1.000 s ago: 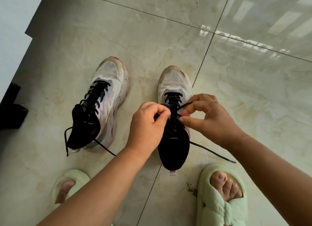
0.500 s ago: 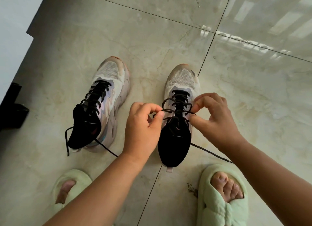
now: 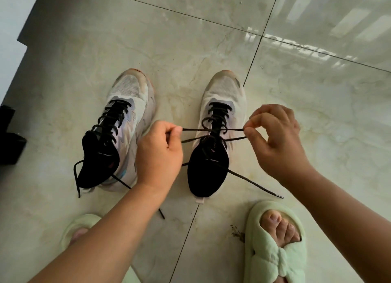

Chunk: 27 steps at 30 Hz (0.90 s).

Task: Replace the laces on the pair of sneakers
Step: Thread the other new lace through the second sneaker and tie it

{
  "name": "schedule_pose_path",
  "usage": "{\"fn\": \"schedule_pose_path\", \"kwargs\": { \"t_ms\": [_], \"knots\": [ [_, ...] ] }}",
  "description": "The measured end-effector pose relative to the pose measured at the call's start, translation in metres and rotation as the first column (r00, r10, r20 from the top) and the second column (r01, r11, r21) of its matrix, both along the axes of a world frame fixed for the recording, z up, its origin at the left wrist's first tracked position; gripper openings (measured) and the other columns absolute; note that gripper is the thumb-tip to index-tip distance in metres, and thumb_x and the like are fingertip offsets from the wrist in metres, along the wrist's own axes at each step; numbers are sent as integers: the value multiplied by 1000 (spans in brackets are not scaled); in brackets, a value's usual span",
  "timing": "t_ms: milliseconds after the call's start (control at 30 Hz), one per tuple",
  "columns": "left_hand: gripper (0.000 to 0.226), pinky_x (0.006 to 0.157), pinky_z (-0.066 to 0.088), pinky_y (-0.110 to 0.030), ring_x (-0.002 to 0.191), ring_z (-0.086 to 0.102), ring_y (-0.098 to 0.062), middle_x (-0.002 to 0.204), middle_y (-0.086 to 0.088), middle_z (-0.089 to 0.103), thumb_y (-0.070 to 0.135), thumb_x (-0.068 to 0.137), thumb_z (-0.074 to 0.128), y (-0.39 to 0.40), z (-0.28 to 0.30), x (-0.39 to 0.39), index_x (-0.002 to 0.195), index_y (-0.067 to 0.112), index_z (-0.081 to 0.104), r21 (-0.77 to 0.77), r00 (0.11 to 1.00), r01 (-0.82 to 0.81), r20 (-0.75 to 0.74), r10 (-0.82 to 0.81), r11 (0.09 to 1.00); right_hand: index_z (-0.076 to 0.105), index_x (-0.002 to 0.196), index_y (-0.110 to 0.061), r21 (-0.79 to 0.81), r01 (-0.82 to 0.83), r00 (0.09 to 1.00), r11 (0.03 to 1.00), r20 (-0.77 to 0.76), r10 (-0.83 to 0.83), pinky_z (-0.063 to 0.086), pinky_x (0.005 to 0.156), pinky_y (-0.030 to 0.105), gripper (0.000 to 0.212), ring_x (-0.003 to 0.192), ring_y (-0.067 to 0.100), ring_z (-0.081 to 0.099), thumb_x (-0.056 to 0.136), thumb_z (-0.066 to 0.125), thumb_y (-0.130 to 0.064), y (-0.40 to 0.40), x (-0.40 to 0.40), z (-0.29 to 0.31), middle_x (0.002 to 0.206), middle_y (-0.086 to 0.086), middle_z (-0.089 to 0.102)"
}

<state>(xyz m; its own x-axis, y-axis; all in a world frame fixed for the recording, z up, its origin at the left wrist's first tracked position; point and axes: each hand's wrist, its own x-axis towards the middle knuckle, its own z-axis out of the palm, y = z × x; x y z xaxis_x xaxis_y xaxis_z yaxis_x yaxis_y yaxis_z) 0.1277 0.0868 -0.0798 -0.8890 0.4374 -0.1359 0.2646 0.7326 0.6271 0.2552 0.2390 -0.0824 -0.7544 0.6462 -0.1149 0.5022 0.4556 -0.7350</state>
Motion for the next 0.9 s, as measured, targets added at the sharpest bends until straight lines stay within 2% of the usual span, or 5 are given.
{"fn": "schedule_pose_path", "kwargs": {
  "t_ms": [267, 433, 567, 700, 900],
  "knots": [
    [26, 72, 44, -11, 74, 55, -2, 91, 8, 61, 14, 84, 66, 13, 1, -4, 109, 20, 68, 94, 953, 293, 55, -299, 952, 68, 93, -21, -83, -88, 996, 993, 10, 89, 42, 88, 47, 12, 81, 10, 55, 82, 67, -19, -5, -16, 6, 74, -19, 58],
    [4, 61, 50, -29, 65, 59, -17, 74, 2, 64, 14, 78, 72, 26, 8, -11, 82, 16, 74, 46, 941, 330, -93, -325, 943, 68, 81, -11, -5, -156, 988, 988, -1, 156, 45, 75, 35, 3, 75, 19, 61, 82, 66, -13, -1, -19, 2, 75, 0, 68],
    [9, 65, 53, -35, 67, 63, -14, 73, 4, 67, 12, 86, 61, 19, 2, -7, 79, 15, 64, 60, 985, 170, 8, -171, 984, 56, 74, -4, -188, -21, 998, 982, -68, 9, 37, 49, 15, 10, 56, 4, 51, 81, 59, -11, -5, -13, 3, 67, -2, 63],
    [13, 75, 56, -43, 77, 69, -20, 81, 1, 70, 12, 91, 52, 14, -7, 3, 80, 15, 57, 154, 969, -57, 245, 17, 986, 46, 69, -8, -347, 35, 991, 937, -111, -78, 37, 49, 7, 15, 59, -6, 56, 81, 53, -1, -9, -10, 1, 82, -10, 70],
    [19, 70, 57, -41, 71, 69, -20, 77, 5, 68, 11, 91, 52, 11, -7, 7, 76, 22, 55, 178, 950, -190, 283, 135, 966, 50, 72, -14, -409, 108, 978, 906, -118, -170, 53, 63, 45, 16, 73, 30, 65, 81, 49, 0, -12, -10, 0, 82, -14, 72]
  ]
}}
